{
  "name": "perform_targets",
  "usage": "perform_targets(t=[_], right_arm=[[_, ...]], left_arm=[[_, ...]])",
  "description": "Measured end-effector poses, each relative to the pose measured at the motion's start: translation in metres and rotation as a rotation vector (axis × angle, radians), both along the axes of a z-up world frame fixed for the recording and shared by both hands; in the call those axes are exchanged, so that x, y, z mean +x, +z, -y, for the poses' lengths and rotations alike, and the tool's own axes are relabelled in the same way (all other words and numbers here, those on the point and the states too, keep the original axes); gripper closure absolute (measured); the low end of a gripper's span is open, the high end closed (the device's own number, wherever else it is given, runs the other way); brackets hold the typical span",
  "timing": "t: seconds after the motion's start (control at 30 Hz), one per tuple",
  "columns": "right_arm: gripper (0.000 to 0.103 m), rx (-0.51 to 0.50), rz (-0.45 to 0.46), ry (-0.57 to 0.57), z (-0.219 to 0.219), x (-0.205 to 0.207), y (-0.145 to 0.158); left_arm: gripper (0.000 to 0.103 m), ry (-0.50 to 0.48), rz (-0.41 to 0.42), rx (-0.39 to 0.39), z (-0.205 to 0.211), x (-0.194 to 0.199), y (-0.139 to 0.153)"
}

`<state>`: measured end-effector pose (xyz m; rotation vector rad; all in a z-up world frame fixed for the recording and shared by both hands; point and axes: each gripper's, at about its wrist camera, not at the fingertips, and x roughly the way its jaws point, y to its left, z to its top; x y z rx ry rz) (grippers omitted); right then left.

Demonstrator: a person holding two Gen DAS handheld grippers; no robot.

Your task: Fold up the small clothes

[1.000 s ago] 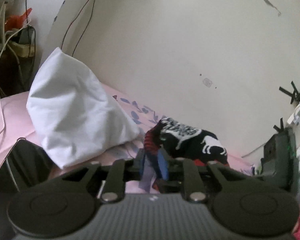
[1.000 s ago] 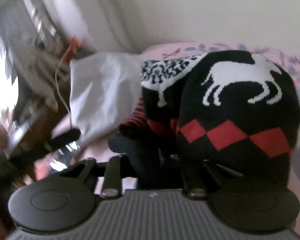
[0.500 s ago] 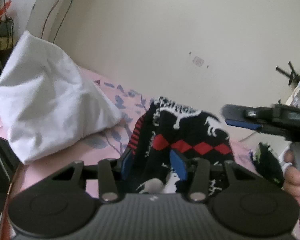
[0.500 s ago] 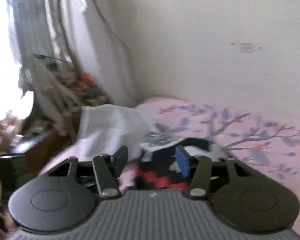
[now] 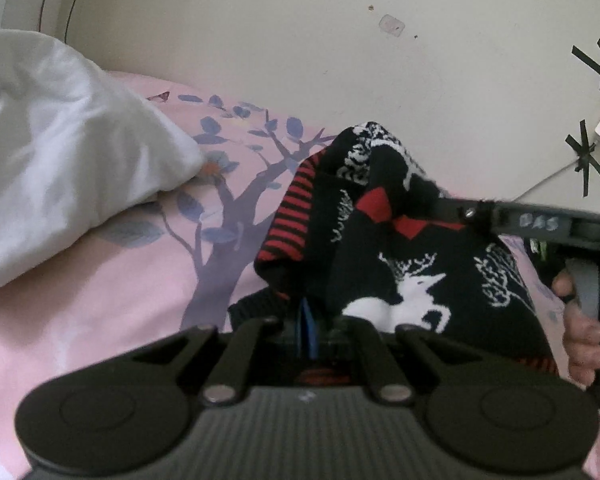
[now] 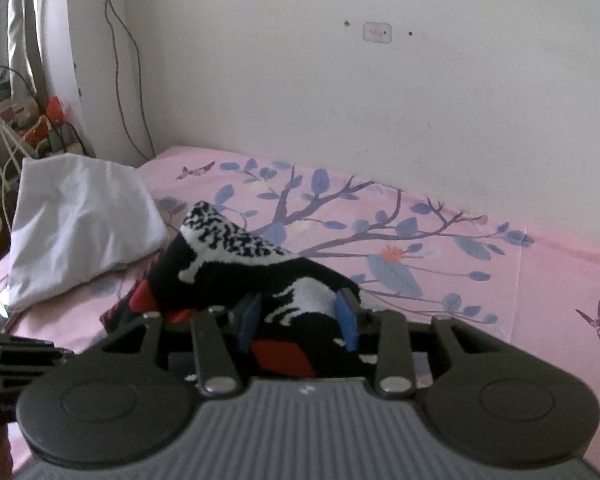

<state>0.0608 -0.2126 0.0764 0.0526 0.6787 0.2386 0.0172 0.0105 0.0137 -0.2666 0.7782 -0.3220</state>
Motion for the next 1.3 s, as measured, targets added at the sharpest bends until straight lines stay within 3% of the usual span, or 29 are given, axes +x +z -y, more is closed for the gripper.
perform_targets(t=[0.07, 0.1, 0.13, 0.2, 0.3, 0.4, 0.47, 0.6, 0.67, 0.7, 0.77, 0.9, 1.1, 1.3], right_arm=[[0.055, 0.091, 0.035, -0.021, 0.01, -0.008, 0.01], [0.044, 0.141, 0.059, -0.036, 0.019, -0.018, 0.015], [0.044, 0.192, 0.075, -0.047, 0.029, -0.028, 0.018], [0.043, 0.286, 0.071, -0.065, 0.045, -0.045, 0.018], [0.039, 0.429, 0.039, -0.077, 0.066, -0.069, 0.004], [0.037, 0.572, -0.035, -0.063, 0.076, -0.082, -0.019], [0.036, 0.617, -0.069, -0.034, 0.072, -0.087, -0.03], [0.034, 0.598, -0.148, 0.011, 0.048, -0.085, -0.054], [0.029, 0.609, -0.196, 0.022, 0.038, -0.082, -0.069], [0.025, 0.624, -0.151, 0.025, 0.034, -0.086, -0.073], [0.016, 0.562, -0.104, 0.058, 0.02, -0.092, -0.073], [0.014, 0.46, -0.068, 0.071, 0.001, -0.096, -0.069], [0.014, 0.563, -0.073, 0.06, 0.015, -0.09, -0.078], [0.014, 0.564, -0.07, 0.068, 0.02, -0.092, -0.077]], left_arm=[[0.097, 0.007, 0.008, 0.022, -0.003, -0.005, 0.006], [0.087, 0.01, 0.023, 0.034, -0.006, -0.007, 0.009], [0.077, 0.022, 0.045, 0.048, -0.009, -0.01, 0.014], [0.032, 0.053, 0.099, 0.072, -0.013, -0.015, 0.023], [0.016, 0.066, 0.14, 0.096, -0.012, -0.013, 0.03], [0.012, 0.071, 0.139, 0.137, 0.002, -0.008, 0.027], [0.009, 0.068, 0.134, 0.164, 0.012, -0.007, 0.021], [0.0, 0.097, 0.167, 0.246, 0.028, -0.011, 0.005], [0.0, 0.107, 0.166, 0.243, 0.026, -0.013, 0.0], [0.0, 0.113, 0.167, 0.226, 0.025, -0.014, -0.004], [0.0, 0.119, 0.152, 0.192, 0.019, -0.015, -0.005], [0.0, 0.117, 0.109, 0.127, 0.013, -0.011, -0.008], [0.0, 0.117, 0.104, 0.105, 0.011, -0.013, -0.011], [0.0, 0.12, 0.106, 0.1, 0.011, -0.014, -0.011]])
